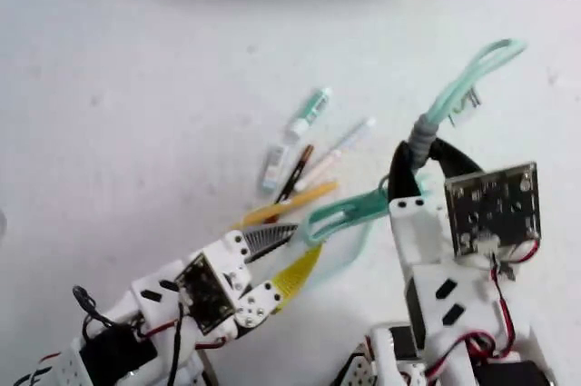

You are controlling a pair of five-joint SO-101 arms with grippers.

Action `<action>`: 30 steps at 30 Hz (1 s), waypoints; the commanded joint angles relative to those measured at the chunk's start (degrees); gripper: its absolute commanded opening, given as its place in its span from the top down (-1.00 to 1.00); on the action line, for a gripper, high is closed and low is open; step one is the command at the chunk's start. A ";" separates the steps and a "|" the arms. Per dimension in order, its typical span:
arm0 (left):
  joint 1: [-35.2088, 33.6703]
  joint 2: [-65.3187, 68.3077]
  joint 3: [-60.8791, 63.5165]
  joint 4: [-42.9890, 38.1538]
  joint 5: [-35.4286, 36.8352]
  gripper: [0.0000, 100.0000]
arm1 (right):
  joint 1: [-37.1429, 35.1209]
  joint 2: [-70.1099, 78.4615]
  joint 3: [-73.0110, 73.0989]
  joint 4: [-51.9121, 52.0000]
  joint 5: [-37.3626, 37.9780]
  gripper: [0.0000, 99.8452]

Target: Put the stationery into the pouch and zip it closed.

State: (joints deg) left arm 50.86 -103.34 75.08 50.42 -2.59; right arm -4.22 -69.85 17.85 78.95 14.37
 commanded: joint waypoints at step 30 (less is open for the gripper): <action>-1.27 1.01 -0.09 0.70 0.00 0.95 | 15.96 0.13 8.79 -9.36 0.53 0.97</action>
State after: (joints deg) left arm 50.51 -103.08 75.08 50.59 -2.59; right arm 9.85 -69.85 26.99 71.21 14.46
